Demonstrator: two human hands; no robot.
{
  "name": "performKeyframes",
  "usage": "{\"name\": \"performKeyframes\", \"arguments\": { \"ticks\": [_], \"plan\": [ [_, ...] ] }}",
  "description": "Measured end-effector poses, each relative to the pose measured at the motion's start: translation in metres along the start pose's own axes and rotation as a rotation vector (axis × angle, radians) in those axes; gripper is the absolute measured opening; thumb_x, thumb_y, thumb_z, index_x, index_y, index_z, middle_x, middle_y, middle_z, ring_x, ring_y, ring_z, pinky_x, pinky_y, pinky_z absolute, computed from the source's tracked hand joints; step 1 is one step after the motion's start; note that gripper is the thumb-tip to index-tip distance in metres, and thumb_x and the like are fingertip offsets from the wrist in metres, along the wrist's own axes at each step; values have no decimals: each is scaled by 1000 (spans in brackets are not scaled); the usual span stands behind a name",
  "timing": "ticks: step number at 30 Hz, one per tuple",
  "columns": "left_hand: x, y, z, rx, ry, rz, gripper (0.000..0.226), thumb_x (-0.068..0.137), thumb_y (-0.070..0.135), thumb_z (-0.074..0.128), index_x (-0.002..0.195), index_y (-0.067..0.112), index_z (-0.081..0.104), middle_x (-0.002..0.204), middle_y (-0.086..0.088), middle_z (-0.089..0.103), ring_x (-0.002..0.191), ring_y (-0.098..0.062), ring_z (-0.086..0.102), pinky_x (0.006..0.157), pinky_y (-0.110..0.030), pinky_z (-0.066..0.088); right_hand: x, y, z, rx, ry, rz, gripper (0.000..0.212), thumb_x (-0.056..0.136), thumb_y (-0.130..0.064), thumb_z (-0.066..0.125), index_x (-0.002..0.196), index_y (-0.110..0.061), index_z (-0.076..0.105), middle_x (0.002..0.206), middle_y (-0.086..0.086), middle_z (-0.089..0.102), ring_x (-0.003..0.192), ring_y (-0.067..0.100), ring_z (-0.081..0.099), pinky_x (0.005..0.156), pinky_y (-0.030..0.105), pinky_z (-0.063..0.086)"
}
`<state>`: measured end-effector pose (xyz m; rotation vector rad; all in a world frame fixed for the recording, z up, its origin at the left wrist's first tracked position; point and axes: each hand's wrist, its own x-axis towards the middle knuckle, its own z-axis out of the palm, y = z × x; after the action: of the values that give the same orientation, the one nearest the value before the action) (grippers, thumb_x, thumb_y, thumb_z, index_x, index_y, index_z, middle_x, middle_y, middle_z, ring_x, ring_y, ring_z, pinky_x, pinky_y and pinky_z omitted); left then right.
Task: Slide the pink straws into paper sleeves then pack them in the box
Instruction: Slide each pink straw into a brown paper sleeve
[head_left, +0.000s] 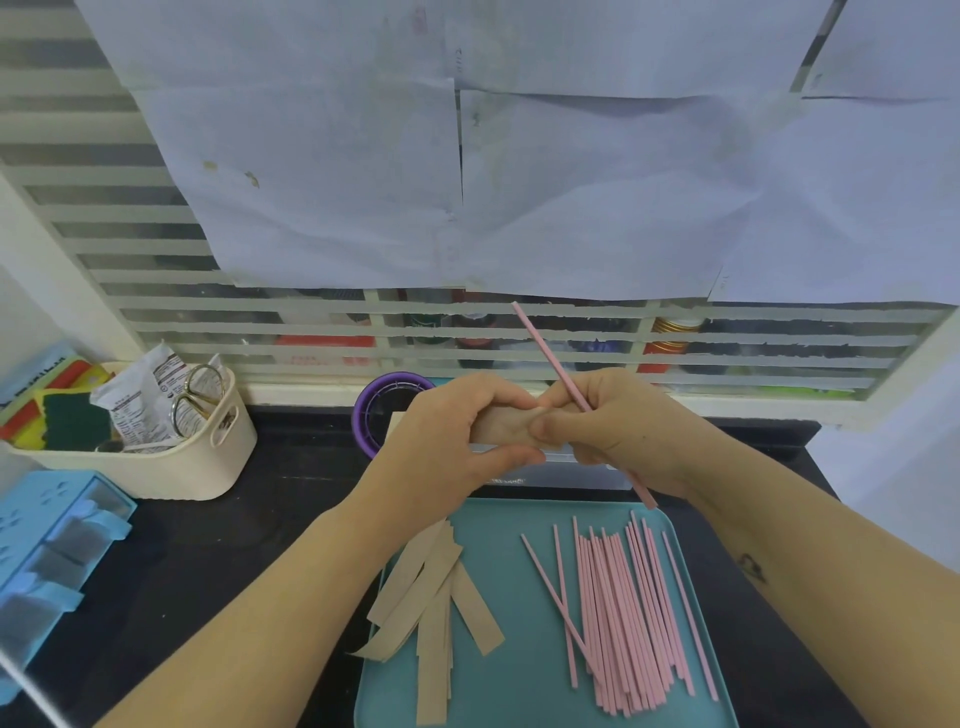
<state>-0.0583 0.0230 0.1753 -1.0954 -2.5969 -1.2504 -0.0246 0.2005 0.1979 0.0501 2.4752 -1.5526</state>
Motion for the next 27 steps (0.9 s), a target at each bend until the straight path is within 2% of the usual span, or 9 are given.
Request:
{"name": "performKeyframes", "arguments": {
  "ticks": [2, 5, 8, 11, 15, 17, 19, 23, 27],
  "plan": [
    [0, 2, -3, -57, -15, -36, 33, 73, 31, 78, 95, 40, 56, 89, 24, 60, 89, 7, 54, 75, -6, 42, -1, 0, -1, 12, -19, -4, 8, 82, -22, 67, 74, -21, 68, 62, 1, 52, 57, 12, 42, 61, 24, 42],
    [4, 4, -9, -234, -99, -184, 26, 76, 27, 76, 92, 40, 61, 86, 19, 67, 79, 4, 62, 72, -11, 49, -3, -2, -4, -45, -38, -10, 7, 82, -26, 67, 77, -22, 68, 58, -3, 49, 53, 10, 40, 58, 22, 41],
    [8, -1, -14, -373, -187, -273, 21, 80, 23, 72, 96, 34, 65, 88, 13, 73, 84, -4, 69, 82, -23, 54, -6, -6, -5, -68, -72, -19, 7, 85, -24, 64, 82, -22, 70, 60, 0, 48, 54, 10, 39, 59, 23, 41],
    [9, -7, -17, -536, -246, -329, 28, 71, 30, 71, 98, 27, 66, 89, 2, 75, 90, -18, 71, 90, -35, 52, -9, -10, -5, -59, -103, -30, 8, 84, -25, 63, 81, -20, 70, 56, -4, 47, 51, 8, 39, 56, 21, 40],
    [8, -10, -15, -776, -308, -419, 23, 67, 20, 70, 90, 19, 67, 83, 1, 75, 81, -14, 70, 77, -24, 53, -10, -14, -6, -95, -124, -48, 8, 87, -23, 63, 81, -21, 68, 51, -10, 45, 47, 5, 37, 54, 17, 39],
    [8, -11, -14, -833, -312, -443, 17, 67, 18, 70, 84, 20, 69, 82, 0, 74, 79, -14, 69, 76, -22, 55, -10, -15, -7, -90, -124, -55, 8, 86, -21, 63, 79, -22, 68, 52, -9, 46, 48, 5, 38, 53, 16, 40],
    [9, -11, -13, -842, -305, -448, 15, 66, 18, 71, 80, 21, 71, 82, -2, 74, 79, -15, 69, 76, -23, 55, -11, -15, -7, -72, -113, -52, 9, 86, -19, 64, 78, -21, 67, 52, -9, 49, 48, 4, 39, 53, 17, 41],
    [11, -4, -15, -738, -273, -448, 16, 73, 14, 72, 88, 15, 66, 77, 2, 73, 72, -9, 68, 64, -15, 52, -11, -11, -7, -48, -100, -33, 4, 83, -20, 67, 80, -20, 68, 54, -10, 51, 48, 3, 40, 53, 16, 40],
    [11, 3, -15, -334, -247, -372, 25, 75, 20, 78, 95, 26, 65, 88, 10, 72, 79, -3, 67, 75, -21, 53, -6, -8, -3, -128, -4, -23, 9, 80, -17, 67, 74, -23, 68, 54, -8, 53, 50, 4, 42, 53, 16, 41]
  ]
}}
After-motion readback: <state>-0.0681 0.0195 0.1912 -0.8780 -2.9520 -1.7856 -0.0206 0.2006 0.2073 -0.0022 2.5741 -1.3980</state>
